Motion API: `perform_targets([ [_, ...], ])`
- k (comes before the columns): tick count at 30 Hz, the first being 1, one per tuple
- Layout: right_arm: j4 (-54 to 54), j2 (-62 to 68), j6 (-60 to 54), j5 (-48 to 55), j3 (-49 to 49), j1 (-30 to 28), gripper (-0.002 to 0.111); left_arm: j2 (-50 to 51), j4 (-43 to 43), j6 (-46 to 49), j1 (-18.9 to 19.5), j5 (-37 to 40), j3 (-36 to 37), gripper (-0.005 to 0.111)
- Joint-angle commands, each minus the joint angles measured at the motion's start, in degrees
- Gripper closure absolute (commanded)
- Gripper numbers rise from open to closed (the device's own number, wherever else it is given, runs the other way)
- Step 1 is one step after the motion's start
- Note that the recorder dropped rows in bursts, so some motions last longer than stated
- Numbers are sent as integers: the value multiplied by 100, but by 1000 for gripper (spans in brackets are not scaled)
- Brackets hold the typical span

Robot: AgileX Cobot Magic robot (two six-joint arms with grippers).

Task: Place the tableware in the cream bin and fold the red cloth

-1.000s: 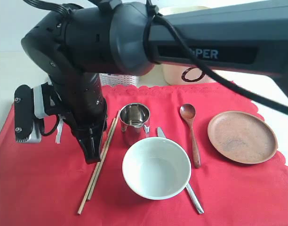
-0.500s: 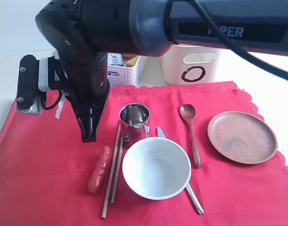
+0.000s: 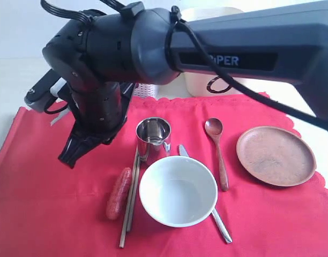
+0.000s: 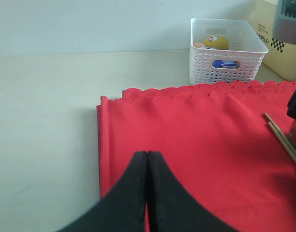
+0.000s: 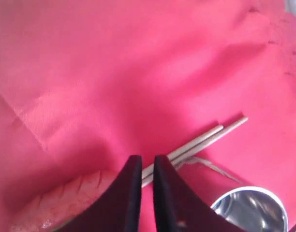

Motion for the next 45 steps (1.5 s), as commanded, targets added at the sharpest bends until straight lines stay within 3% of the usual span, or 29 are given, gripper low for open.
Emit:
perform_targets([
  [1,143,-3,159,229,24,7,96,12,13,-32,-29,-60,-16,107],
  [9,707,122,159,542,24,146,68,12,13,-32,-29,-60,-16,107],
  [27,505,984,623,631,24,146,38,12,13,-32,-29,-60,-16,107],
  [31,774,1153,609,592,24,146,39,12,13,-32,-29,-60,-16,107],
  [33,853,1153,555,616,24,146,45,12,13,-32,-29,-60,-16,107],
  [38,843,980,555,916,-203,146,77,12,13,-32,-29,-60,-16,107],
  [45,214,623,579,1179,-908,146,97,12,13,-32,-29,-60,-16,107],
])
